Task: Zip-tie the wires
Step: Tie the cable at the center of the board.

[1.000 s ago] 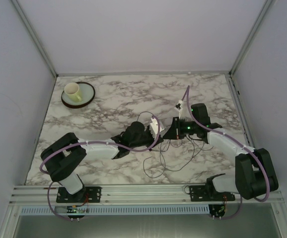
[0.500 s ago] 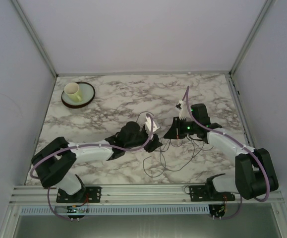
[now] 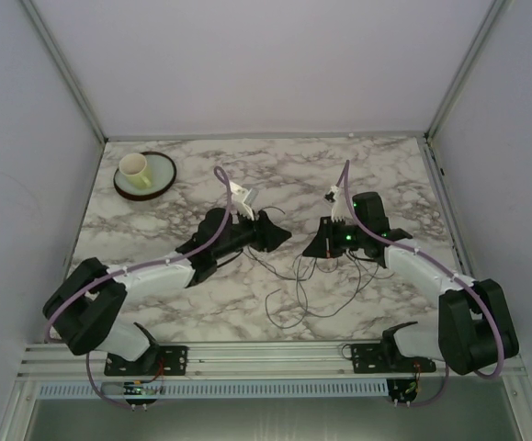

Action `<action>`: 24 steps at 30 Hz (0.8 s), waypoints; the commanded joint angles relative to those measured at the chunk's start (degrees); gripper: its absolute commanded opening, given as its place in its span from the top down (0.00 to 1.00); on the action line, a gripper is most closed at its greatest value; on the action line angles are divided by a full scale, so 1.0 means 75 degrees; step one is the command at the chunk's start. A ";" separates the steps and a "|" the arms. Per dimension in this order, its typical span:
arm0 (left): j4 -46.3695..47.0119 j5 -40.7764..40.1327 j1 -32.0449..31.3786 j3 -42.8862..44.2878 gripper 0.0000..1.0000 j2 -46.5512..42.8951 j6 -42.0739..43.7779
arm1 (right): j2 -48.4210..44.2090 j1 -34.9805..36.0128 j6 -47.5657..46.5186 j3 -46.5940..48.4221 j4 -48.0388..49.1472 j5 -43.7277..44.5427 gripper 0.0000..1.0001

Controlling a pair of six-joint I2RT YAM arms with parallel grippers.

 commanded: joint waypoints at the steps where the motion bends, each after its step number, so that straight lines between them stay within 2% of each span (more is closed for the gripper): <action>1: 0.0767 0.0286 0.0020 0.0471 0.53 0.0529 -0.2394 | -0.0161 0.0124 -0.0100 0.0151 0.0007 0.0111 1.00; 5: 0.0299 0.0767 0.0020 0.0906 0.56 0.0990 -0.3568 | -0.0166 0.0142 -0.0110 0.0136 0.0008 0.0167 1.00; 8: -0.0508 0.1137 0.0015 0.1351 0.58 0.1318 -0.3900 | -0.0168 0.0154 -0.0118 0.0122 0.0001 0.0182 1.00; 16: -0.1988 0.1274 0.0020 0.1921 0.59 0.1620 -0.3660 | -0.0154 0.0169 -0.0147 0.0168 -0.0043 0.0260 1.00; 24: -0.2516 0.1290 0.0020 0.1981 0.59 0.1819 -0.3439 | -0.0151 0.0167 -0.0159 0.0202 -0.0051 0.0276 1.00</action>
